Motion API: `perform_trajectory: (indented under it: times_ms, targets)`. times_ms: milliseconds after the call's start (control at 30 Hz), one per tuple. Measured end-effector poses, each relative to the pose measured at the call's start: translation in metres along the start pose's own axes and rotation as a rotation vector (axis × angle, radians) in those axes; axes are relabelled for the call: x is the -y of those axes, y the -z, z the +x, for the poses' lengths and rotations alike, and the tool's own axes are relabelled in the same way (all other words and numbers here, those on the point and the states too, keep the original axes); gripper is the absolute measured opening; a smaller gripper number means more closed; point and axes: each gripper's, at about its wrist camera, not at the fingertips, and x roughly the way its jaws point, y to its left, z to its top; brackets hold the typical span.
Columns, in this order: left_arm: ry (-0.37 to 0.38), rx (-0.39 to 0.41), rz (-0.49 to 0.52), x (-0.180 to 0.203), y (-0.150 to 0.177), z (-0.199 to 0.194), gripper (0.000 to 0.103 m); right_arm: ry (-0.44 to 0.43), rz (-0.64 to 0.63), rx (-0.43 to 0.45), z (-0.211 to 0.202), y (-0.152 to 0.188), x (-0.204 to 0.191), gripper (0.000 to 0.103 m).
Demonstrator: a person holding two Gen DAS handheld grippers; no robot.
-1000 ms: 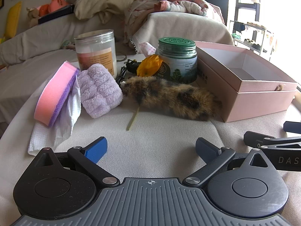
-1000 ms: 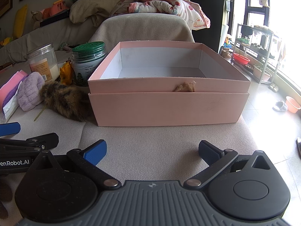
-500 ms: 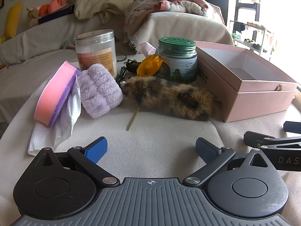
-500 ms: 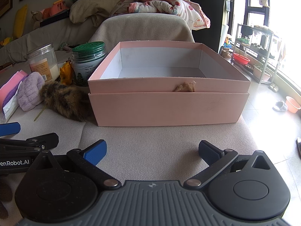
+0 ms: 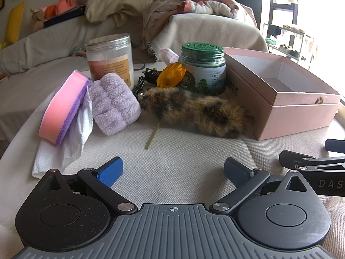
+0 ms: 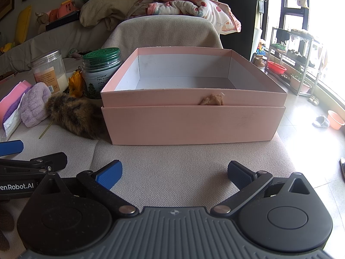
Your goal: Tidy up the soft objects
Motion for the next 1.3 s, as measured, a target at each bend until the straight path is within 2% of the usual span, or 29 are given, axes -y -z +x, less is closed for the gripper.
perform_trajectory:
  times_ms: [1300]
  targets:
    - [0.004,0.001,-0.001,-0.0025,0.0017,-0.0033,0.102,-0.007,-0.003,-0.009,0.0012,0.0011,0.0012,0.103]
